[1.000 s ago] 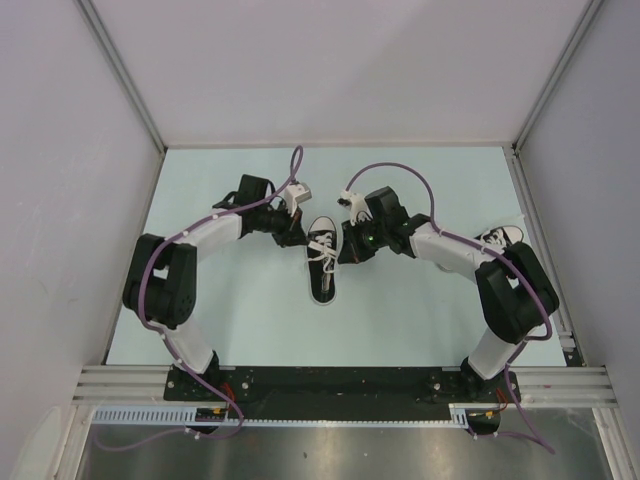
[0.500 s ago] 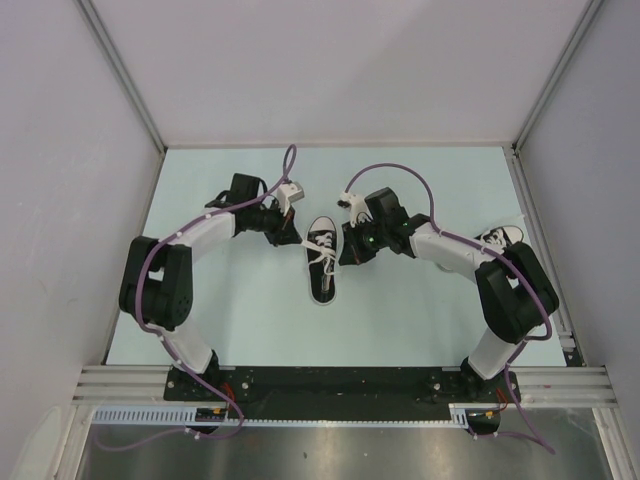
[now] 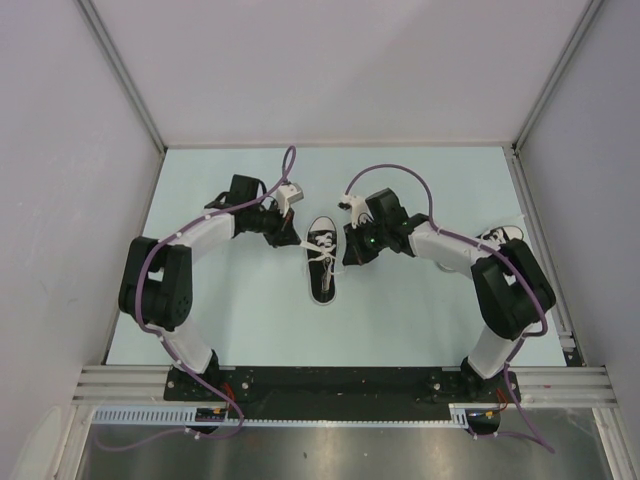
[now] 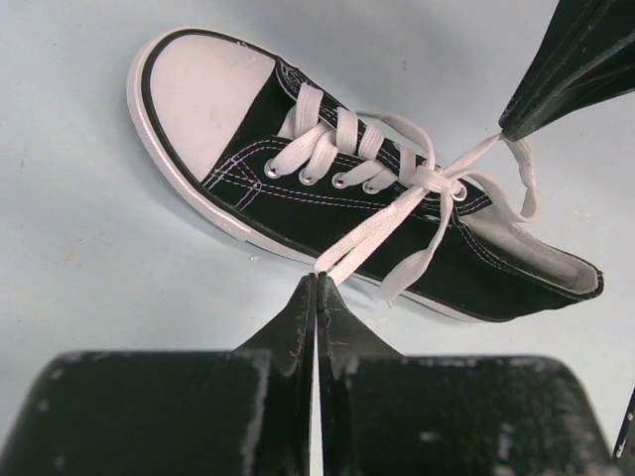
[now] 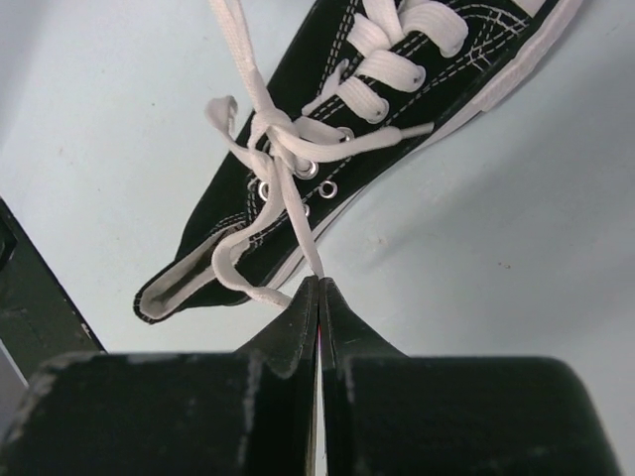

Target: Tie the shoes

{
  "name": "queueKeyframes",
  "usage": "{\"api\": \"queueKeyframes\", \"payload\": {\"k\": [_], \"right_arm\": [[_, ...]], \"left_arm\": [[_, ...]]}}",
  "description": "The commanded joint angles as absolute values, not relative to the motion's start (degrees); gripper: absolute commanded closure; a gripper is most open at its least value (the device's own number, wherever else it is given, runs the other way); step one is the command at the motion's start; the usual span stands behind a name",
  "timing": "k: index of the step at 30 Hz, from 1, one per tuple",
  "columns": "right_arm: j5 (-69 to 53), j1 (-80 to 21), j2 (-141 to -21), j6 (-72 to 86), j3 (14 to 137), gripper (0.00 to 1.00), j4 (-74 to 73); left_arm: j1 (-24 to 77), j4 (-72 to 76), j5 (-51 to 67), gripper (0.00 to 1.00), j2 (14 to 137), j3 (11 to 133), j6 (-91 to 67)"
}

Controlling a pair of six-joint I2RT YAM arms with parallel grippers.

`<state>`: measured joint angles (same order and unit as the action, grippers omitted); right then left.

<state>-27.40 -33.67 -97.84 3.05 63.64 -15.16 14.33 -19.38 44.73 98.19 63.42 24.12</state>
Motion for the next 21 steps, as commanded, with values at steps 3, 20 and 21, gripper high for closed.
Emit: {"api": "queueKeyframes", "payload": {"k": [3, 20, 21], "right_arm": [[-26.02, -32.78, -99.84, 0.53, 63.72, 1.0, -16.26], [-25.84, -32.08, -101.43, -1.32, 63.72, 1.0, -14.94], [-26.01, -32.08, -101.34, -1.32, 63.72, 1.0, -14.94]], "left_arm": [[13.18, -17.49, 44.21, 1.0, 95.8, 62.84, 26.28], [12.66, -17.58, 43.85, 1.0, 96.59, 63.11, 26.9], [12.66, -17.49, 43.94, 1.0, 96.42, 63.02, 26.81]]}}
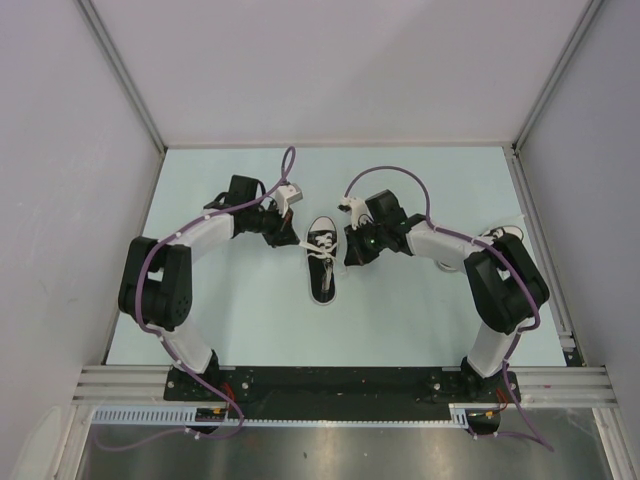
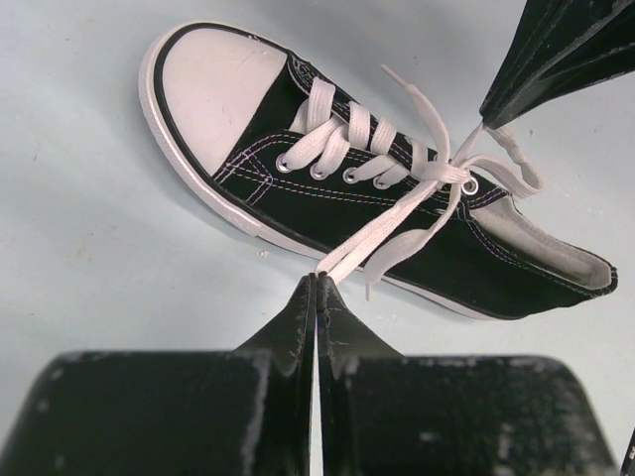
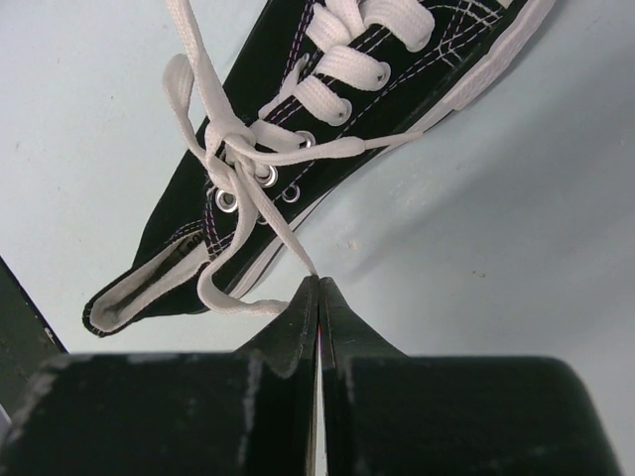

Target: Tie the shoes

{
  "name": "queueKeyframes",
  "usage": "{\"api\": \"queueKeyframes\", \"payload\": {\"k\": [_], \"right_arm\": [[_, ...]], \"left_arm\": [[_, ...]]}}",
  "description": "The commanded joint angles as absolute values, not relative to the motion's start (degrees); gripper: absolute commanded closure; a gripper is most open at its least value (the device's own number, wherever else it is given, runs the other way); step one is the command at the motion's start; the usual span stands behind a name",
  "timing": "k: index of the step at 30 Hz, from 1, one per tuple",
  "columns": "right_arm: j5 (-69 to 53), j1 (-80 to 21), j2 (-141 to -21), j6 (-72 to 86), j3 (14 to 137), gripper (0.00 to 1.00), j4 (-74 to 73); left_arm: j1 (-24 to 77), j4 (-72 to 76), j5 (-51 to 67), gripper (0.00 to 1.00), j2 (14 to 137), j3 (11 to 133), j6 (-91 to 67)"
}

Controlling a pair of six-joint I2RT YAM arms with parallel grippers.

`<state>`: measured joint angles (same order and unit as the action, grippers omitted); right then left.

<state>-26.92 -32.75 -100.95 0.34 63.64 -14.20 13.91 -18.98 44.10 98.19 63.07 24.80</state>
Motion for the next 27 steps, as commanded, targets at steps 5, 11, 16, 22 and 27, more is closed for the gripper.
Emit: {"api": "queueKeyframes", "payload": {"k": [5, 11, 16, 22, 27], "right_arm": [[-25.58, -31.82, -101.07, -2.28, 63.72, 1.0, -15.12], [-25.22, -31.55, -101.16, -2.64, 63.72, 1.0, -15.03], [-25.22, -30.59, -100.9, -3.51, 63.72, 1.0, -15.99], [-26.1, -29.97, -100.81, -4.04, 63.72, 1.0, -16.17], [-29.96, -30.15, -100.64, -3.69, 63.72, 1.0, -15.21]], "left_arm": [[12.74, -17.93, 43.86, 1.0, 96.24, 63.46, 28.12], [12.66, -19.51, 42.98, 1.0, 96.33, 64.16, 29.97], [12.13, -20.13, 42.54, 1.0, 96.59, 64.25, 30.67], [11.78, -20.22, 42.89, 1.0, 96.86, 64.34, 30.85], [11.86, -19.6, 43.5, 1.0, 97.03, 64.51, 30.32]]}}
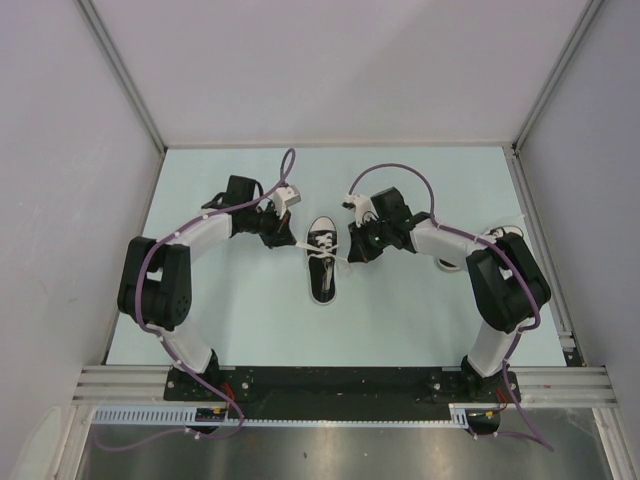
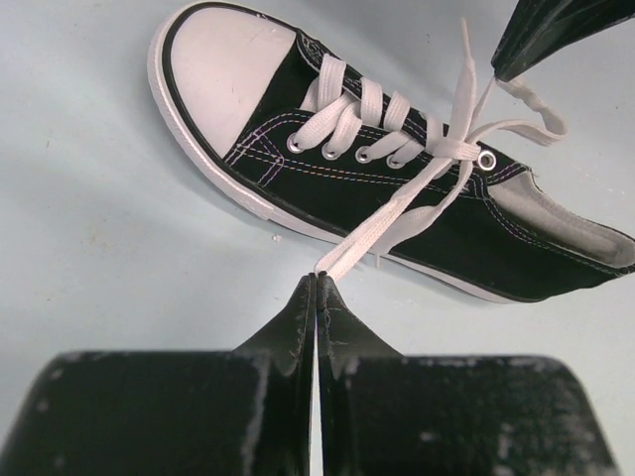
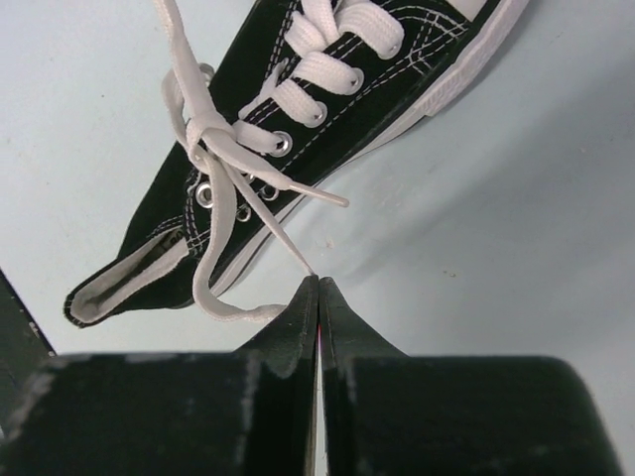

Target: Tie the shoes

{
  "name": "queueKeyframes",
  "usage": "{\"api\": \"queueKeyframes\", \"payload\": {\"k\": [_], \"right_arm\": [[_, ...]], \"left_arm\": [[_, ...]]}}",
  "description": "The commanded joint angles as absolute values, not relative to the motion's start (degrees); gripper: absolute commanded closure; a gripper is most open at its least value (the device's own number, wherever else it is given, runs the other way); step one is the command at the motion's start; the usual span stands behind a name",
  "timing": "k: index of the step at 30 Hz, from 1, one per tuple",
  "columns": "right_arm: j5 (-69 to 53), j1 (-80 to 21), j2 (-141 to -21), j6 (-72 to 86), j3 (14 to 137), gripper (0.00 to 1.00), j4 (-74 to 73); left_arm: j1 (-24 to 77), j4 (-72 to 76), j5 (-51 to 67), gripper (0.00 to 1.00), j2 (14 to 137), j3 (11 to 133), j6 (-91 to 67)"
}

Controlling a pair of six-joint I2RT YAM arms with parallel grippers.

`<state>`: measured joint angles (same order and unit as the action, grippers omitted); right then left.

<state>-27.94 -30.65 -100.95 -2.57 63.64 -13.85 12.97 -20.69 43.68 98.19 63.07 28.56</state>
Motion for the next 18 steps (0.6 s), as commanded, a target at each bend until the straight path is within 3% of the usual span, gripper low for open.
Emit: {"api": "queueKeyframes", "payload": {"k": [1, 4, 8, 18], "right_arm": [[-30.41, -30.23, -100.2, -3.08, 63.72, 0.9, -14.86], [-32.87, -30.06, -99.23, -1.94, 63.72, 0.71, -12.84], [-35.76, -29.27, -97.39, -0.71, 63.72, 0.63, -8.36], [-40.69, -29.18, -98.96, 1.14, 66.18, 0.72, -4.14]], "left_arm": [[11.87, -19.51, 43.77, 1.0, 97.03, 64.51, 30.06], [12.3, -19.42, 44.47, 1.0, 97.12, 64.69, 29.97], [13.09, -19.07, 44.91, 1.0, 97.03, 64.69, 29.8], [13.45, -18.63, 45.44, 1.0, 97.38, 65.3, 29.44]]}}
